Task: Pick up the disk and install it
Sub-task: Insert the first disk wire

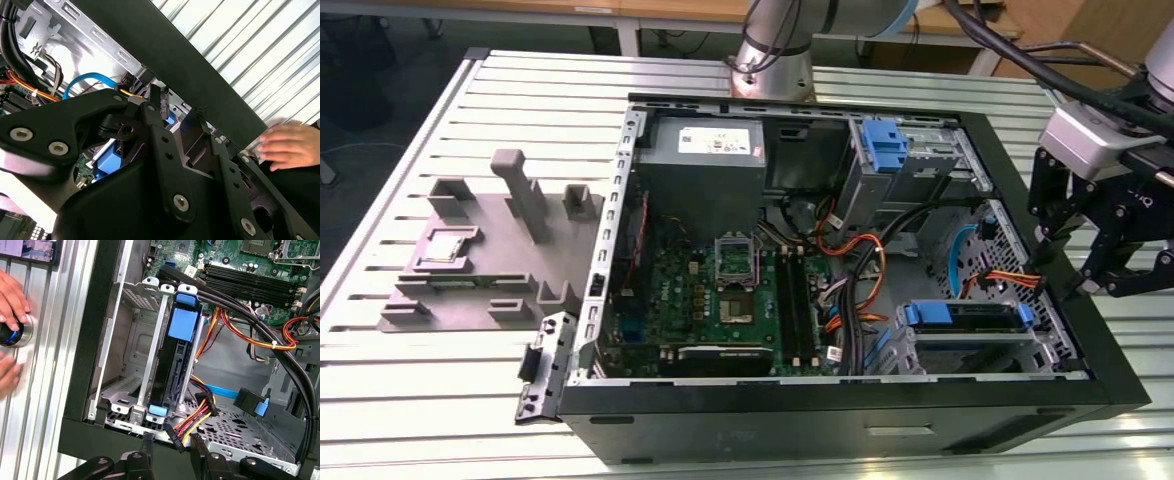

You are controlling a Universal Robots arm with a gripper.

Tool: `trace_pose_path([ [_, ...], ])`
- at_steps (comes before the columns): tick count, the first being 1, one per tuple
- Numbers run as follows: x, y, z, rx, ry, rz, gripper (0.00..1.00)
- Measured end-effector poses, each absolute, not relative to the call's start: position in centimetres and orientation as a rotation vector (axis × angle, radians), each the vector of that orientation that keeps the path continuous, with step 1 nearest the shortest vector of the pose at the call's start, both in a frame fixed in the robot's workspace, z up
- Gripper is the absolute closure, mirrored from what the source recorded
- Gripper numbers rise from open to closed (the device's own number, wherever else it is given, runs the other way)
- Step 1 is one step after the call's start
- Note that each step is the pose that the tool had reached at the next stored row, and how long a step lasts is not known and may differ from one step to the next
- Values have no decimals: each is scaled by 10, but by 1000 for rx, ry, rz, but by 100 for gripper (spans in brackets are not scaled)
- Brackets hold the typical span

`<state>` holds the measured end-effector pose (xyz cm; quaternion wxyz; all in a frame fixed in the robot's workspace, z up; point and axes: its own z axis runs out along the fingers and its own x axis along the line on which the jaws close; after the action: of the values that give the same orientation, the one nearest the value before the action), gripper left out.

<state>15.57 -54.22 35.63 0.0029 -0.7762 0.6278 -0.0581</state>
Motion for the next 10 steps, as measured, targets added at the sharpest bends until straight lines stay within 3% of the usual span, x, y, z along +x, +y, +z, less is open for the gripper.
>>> trace_pose_path([
  [10,154,-543,356,-2563,1782,-180,57],
])
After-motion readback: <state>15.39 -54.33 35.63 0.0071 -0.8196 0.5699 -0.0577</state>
